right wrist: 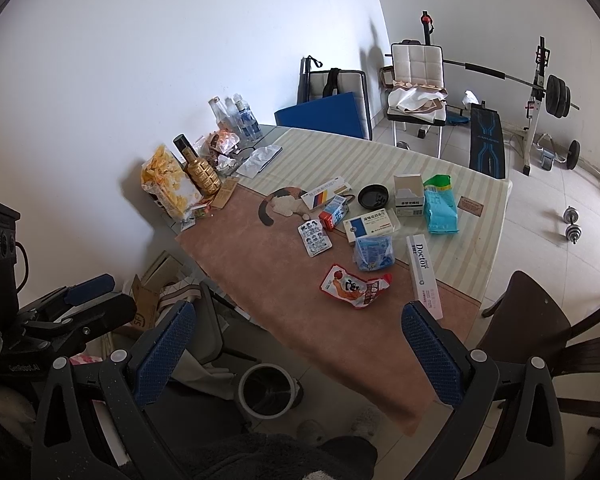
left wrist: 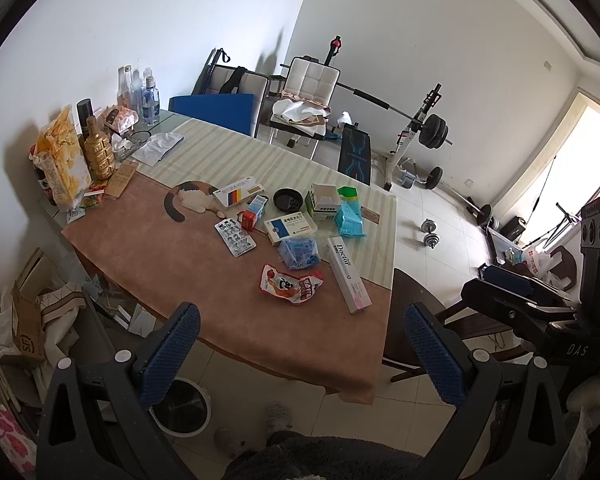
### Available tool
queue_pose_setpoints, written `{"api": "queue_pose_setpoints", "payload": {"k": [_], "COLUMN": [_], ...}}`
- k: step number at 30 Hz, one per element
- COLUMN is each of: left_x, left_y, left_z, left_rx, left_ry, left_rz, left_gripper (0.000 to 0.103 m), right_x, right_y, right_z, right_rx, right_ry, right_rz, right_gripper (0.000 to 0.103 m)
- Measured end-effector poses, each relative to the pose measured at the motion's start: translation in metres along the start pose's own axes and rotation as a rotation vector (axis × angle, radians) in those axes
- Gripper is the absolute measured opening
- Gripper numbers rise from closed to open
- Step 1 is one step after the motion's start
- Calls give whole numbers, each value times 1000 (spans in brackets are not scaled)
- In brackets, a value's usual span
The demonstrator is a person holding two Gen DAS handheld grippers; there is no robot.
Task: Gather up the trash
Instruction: 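Grasp the red snack wrapper with the left gripper while the right grasps the Doctor toothpaste box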
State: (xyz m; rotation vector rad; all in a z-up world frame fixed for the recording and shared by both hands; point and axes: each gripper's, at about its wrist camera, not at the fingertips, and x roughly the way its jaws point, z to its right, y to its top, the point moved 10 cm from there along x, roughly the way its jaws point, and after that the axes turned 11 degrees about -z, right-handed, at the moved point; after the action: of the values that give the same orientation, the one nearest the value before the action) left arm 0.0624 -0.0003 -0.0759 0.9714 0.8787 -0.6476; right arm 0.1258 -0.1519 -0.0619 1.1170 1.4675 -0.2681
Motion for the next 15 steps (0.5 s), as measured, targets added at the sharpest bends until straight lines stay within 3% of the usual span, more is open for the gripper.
{"api": "queue_pose_setpoints", "payload": {"k": [3,7,10,15], "left_x": [-14,-9,17,102], "left_y": [4,9,5,5], "left_z": [-11,-41,-63,-86], "left_rx": [-1,-3,-32,-138], "left_ry": [85,330,370,363], "left_rz": [24,50,17,-147], "left_gripper": [103,103,103,103], "right_x": [-1,9,42,126], "right_y": [2,11,17,22], "right_z": [1,10,32,109], "right_rx": [8,60,100,187], "right_ry": [-14,-77,-143,-290], "right_rz": [5,-11,-52,-188], "right_gripper": [103,103,103,103]}}
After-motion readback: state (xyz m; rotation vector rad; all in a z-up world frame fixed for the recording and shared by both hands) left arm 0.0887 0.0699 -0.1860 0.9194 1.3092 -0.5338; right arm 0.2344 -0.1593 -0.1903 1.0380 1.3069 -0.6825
